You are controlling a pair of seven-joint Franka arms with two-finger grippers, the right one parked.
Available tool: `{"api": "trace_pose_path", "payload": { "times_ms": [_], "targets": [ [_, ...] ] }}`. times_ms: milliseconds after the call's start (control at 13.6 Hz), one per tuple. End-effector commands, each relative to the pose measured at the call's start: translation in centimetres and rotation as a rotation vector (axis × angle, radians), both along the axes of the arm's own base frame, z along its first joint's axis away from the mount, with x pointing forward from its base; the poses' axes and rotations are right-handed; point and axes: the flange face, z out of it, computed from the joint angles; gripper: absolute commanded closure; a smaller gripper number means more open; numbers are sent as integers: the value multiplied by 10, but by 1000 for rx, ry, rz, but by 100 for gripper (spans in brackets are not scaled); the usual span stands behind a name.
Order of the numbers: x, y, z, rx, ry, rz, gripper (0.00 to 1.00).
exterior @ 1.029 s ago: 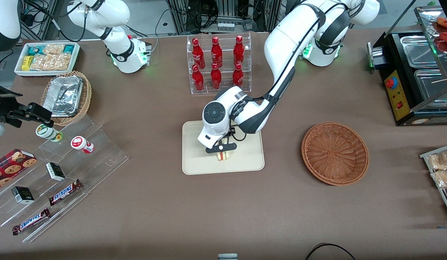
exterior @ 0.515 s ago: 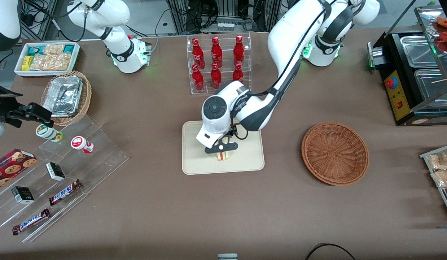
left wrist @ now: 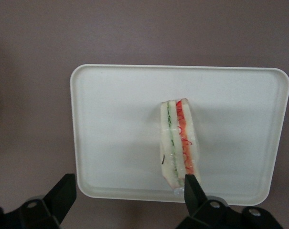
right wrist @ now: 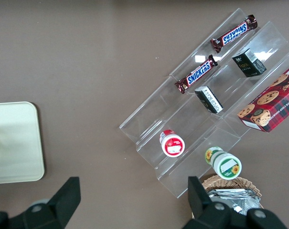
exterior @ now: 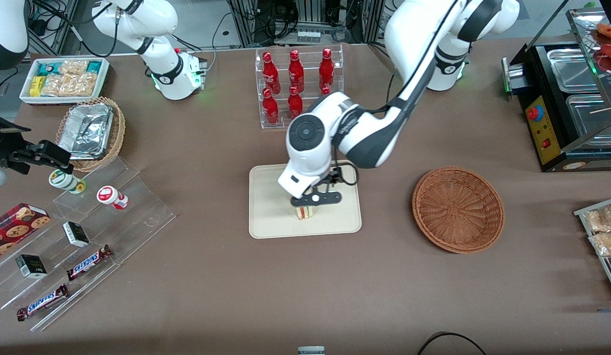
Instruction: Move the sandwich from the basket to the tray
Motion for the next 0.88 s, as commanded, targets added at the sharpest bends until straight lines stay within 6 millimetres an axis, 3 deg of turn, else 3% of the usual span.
{"api": "trace_pose_path", "payload": {
  "times_ms": [0, 147, 221, 368, 588, 809],
  "targets": [
    [10, 48, 36, 33, 45, 31, 0],
    [19, 98, 64, -19, 78, 21, 0],
    [14, 114, 70, -17, 88, -41, 0],
    [19, 166, 79, -21, 100, -72, 0],
    [13, 208, 90, -31, 113, -155, 0],
    [9, 264, 106, -44, 116, -200, 0]
  ]
}}
